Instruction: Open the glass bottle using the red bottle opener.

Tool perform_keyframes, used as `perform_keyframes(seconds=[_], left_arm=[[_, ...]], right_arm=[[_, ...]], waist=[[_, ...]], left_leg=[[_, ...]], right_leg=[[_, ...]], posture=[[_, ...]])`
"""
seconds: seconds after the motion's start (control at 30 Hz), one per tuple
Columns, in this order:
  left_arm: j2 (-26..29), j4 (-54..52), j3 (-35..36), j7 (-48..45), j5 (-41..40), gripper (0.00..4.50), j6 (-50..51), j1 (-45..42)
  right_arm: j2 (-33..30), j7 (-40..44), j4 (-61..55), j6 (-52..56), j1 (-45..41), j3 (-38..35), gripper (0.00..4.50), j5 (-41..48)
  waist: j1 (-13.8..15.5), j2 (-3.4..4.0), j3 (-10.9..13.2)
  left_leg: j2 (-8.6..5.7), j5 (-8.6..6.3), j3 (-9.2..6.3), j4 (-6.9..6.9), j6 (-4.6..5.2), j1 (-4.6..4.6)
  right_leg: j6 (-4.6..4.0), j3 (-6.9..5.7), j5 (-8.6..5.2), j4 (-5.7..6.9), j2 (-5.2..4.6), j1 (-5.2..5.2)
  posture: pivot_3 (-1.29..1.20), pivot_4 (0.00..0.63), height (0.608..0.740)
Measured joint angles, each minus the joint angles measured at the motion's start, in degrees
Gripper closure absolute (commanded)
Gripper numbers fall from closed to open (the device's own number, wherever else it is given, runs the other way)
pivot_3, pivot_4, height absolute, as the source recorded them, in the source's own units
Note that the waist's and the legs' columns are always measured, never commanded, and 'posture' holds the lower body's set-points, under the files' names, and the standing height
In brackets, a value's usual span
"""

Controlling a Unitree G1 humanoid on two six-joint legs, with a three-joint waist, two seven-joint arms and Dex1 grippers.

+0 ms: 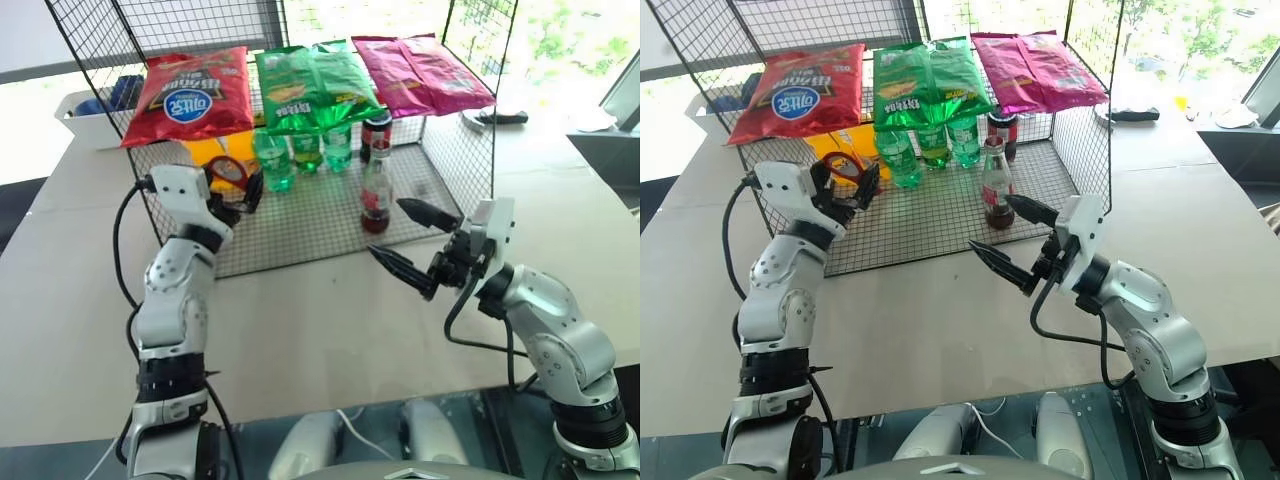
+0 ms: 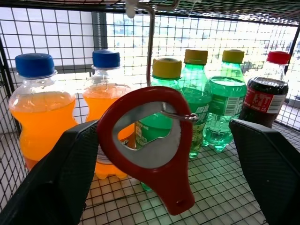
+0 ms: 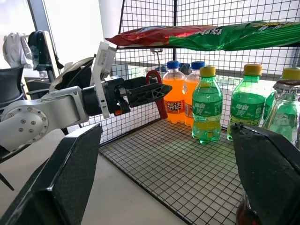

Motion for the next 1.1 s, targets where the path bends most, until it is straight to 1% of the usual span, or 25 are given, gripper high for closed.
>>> perform_keyframes(seconds=[0.07, 0.1, 0.23, 0.37, 0.57, 0.77, 1.0, 1.1], left_arm=[[0.0, 0.0, 0.0, -0.4, -0.1, 2.11, -0.1, 0.4], [-0.1, 0.0, 0.1, -0.5, -0.4, 2.69, -0.1, 0.8], [-0.9, -0.5, 0.1, -0.5, -0.8, 4.47, -0.1, 2.6], [-1.7, -2.5, 0.2, -0.2, -1.0, 4.47, 0.0, 4.2], [-2.6, -4.0, 0.3, -0.3, -1.8, 4.47, 0.0, 4.3], [-4.8, -9.9, 0.9, -3.5, -12.5, 4.47, 2.1, 5.9], [-5.0, -12.5, 2.0, -5.5, -19.6, 4.47, 4.2, 8.1], [-4.0, -13.7, 1.8, -7.4, -23.1, 4.47, 6.8, 9.4]], right_arm=[[0.0, 0.0, 0.0, 0.0, 0.0, 0.0, 0.0, -0.2], [0.0, 0.0, 0.0, 0.0, 0.0, 0.1, 0.0, -0.2], [0.1, 0.1, 0.0, -0.1, 0.0, 0.1, 0.0, -0.5], [0.2, 0.1, 0.0, -0.5, 0.0, 0.2, 0.0, -0.7], [0.2, 0.5, 0.0, -0.7, 0.0, 0.4, 0.0, -0.8], [0.3, 0.6, 0.0, -0.8, -0.1, 0.5, 0.0, -0.9], [0.3, 0.6, 0.0, -0.8, 0.0, 0.6, 0.0, -1.0], [0.2, 0.6, 0.1, -0.8, -0.1, 0.7, 0.0, -1.3]], waist=[[0.0, 0.0, 0.0], [0.0, 0.0, 0.0], [0.0, 0.0, 0.0], [0.1, 0.0, 0.0], [0.1, -0.01, 0.0], [0.0, 0.0, 0.0], [0.0, -0.01, 0.0], [0.0, -0.01, 0.0]], left_leg=[[0.0, 0.0, 0.0, 0.0, 0.0, 0.0], [0.0, 0.0, 0.0, 0.0, 0.0, 0.0], [0.0, 0.0, 0.0, 0.0, 0.0, 0.0], [0.0, 0.0, 0.0, 0.0, 0.0, 0.0], [0.0, 0.0, 0.01, 0.01, 0.0, 0.0], [0.0, 0.0, 0.0, 0.02, 0.0, -0.01], [0.0, 0.0, 0.01, 0.02, 0.0, 0.0], [0.0, 0.0, 0.02, 0.02, 0.0, -0.01]], right_leg=[[0.0, 0.0, 0.0, 0.0, 0.0, 0.0], [0.0, 0.0, 0.0, 0.01, 0.0, 0.0], [0.0, 0.0, 0.0, 0.01, 0.0, 0.0], [0.0, 0.0, 0.0, 0.01, 0.0, 0.0], [0.0, 0.0, 0.0, 0.02, 0.0, 0.0], [0.0, 0.01, 0.0, 0.02, -0.01, 0.0], [0.0, 0.01, 0.0, 0.04, 0.0, 0.0], [0.0, 0.01, 0.0, 0.03, 0.0, 0.0]], posture=[[0.0, 0.15, 0.74], [0.0, 0.15, 0.74], [0.0, 0.15, 0.74], [0.0, 0.15, 0.74], [0.0, 0.15, 0.74], [0.0, 0.15, 0.74], [0.0, 0.15, 0.74], [0.0, 0.15, 0.74]])
